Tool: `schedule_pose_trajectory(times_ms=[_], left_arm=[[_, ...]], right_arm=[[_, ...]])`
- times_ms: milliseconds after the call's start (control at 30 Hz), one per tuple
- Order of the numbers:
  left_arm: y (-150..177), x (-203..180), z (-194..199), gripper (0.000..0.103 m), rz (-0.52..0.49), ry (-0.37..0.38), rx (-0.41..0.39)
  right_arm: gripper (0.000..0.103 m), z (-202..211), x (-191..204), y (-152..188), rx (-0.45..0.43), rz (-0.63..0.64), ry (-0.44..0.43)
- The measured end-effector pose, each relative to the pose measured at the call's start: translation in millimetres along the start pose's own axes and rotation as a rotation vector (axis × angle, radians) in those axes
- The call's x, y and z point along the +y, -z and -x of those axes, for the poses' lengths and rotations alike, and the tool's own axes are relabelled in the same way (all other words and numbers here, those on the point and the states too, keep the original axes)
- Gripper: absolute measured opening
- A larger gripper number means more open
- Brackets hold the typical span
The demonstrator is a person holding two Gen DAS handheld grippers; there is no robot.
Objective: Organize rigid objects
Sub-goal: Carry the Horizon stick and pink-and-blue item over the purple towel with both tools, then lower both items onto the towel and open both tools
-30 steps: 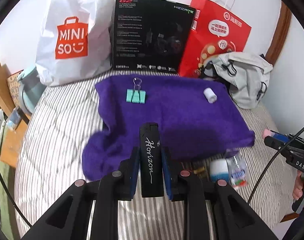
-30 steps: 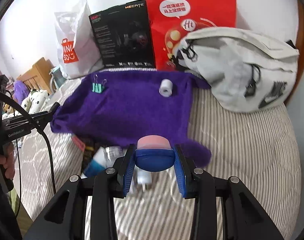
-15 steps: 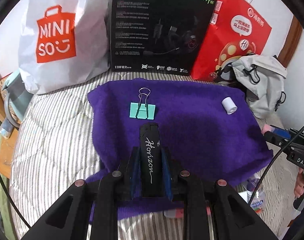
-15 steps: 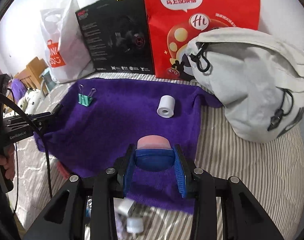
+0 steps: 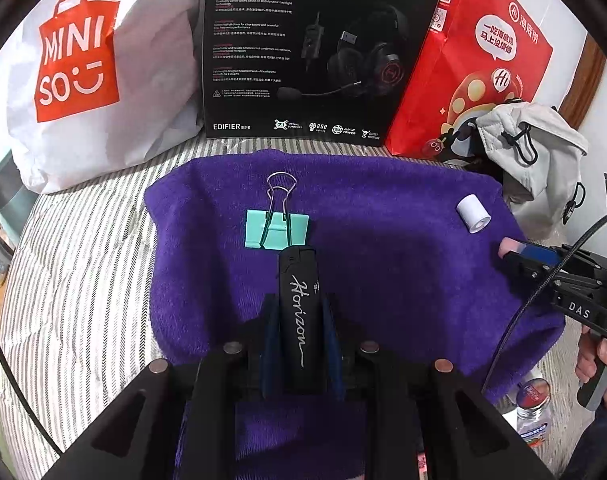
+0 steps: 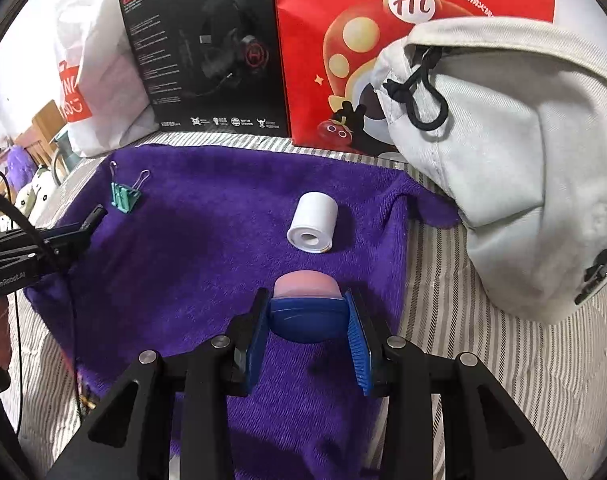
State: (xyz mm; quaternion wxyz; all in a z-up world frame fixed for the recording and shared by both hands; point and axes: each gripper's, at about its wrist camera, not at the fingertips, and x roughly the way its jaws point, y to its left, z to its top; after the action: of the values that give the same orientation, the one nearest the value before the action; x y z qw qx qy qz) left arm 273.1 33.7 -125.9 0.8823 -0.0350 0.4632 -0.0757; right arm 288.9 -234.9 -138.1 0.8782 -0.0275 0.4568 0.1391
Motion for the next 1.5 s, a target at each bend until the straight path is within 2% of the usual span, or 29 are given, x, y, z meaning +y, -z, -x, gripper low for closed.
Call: schedule_pose_trajectory(times_ms=[267, 633, 1233, 1433, 1500], left_arm=[[3, 2, -5, 0.021, 0.006, -0.005, 0.002], [8, 14, -11, 0.021, 0.021, -0.066, 0.01], [12, 6, -17, 0.022, -0.044, -0.103, -0.013], [14, -2, -17, 0.033, -0.087, -0.117, -0.016], [15, -3, -17, 0.035, -0.091, -0.123, -0.016]], right_arm=[[0.037, -11, 0, 0, 0.014, -0.001, 0.011], [0.037, -14, 6, 2, 0.006, 0.022, 0.035], [0.038, -15, 17, 13, -0.014, 0.056, 0.035], [0.039, -12, 17, 16, -0.016, 0.068, 0.021], [0.043, -10, 17, 18, -0.014, 0.073, 0.008]])
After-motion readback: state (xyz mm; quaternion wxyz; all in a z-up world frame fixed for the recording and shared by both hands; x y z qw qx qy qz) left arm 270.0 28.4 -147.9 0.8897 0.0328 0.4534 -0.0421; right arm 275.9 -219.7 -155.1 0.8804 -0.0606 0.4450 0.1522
